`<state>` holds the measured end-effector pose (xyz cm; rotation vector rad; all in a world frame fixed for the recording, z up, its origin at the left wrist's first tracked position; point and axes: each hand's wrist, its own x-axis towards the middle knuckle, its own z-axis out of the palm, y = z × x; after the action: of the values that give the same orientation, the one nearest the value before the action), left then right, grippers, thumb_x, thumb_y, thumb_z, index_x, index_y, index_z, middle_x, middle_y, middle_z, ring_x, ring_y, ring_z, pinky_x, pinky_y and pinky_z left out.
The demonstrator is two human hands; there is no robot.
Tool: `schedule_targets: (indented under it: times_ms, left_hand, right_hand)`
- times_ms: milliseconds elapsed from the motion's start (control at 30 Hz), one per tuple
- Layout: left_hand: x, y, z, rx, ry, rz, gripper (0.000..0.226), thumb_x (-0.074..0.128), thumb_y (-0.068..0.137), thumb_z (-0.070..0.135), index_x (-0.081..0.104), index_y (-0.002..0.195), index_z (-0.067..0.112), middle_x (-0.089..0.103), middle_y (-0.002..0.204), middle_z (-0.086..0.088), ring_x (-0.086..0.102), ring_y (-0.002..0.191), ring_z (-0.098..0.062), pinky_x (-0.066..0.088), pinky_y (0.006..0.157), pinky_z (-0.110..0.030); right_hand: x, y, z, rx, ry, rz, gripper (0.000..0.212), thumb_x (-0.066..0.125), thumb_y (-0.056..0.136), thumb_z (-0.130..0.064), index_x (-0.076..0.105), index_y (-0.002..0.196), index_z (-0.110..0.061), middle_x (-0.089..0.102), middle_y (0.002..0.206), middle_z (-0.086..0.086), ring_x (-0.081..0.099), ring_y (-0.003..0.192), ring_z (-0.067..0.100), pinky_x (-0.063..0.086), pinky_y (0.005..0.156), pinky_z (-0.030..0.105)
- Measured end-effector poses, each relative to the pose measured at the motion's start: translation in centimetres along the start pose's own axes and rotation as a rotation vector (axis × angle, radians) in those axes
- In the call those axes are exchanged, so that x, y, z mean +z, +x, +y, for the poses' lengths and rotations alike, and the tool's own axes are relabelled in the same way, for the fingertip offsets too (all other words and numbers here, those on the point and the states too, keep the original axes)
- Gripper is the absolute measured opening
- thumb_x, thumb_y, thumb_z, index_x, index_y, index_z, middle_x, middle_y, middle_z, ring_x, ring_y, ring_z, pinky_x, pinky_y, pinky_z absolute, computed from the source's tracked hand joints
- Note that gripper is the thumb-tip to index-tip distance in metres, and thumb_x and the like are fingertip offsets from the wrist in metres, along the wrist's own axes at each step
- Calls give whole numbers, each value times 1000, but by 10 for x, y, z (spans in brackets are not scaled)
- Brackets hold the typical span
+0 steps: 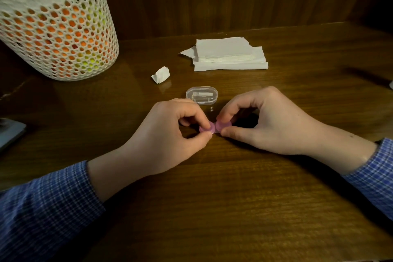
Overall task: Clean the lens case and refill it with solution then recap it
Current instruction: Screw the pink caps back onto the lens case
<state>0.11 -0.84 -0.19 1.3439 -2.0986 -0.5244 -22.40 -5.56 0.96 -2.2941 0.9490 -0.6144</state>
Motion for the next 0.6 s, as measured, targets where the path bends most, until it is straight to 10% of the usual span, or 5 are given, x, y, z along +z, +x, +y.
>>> schedule_targets:
  times_ms: [300,600]
  left_hand:
    - [-1,0,0,1,-3,1,9,79,85,24,80,94,25,74,96,15,68,99,-4,54,81,-17]
    - [-1,1,1,7,4,0,9,79,85,23,80,94,23,75,95,14,69,98,-4,54,81,-17]
  right_hand:
    - [2,1,1,-84,-47,12,13,82,79,-35,76,80,-24,72,107,-16,67,104,-2,53,91,17]
    - [5,4,0,-73,-38,39,14,85,77,-35,76,77,-23,71,91,-11,69,88,7,59,81,33]
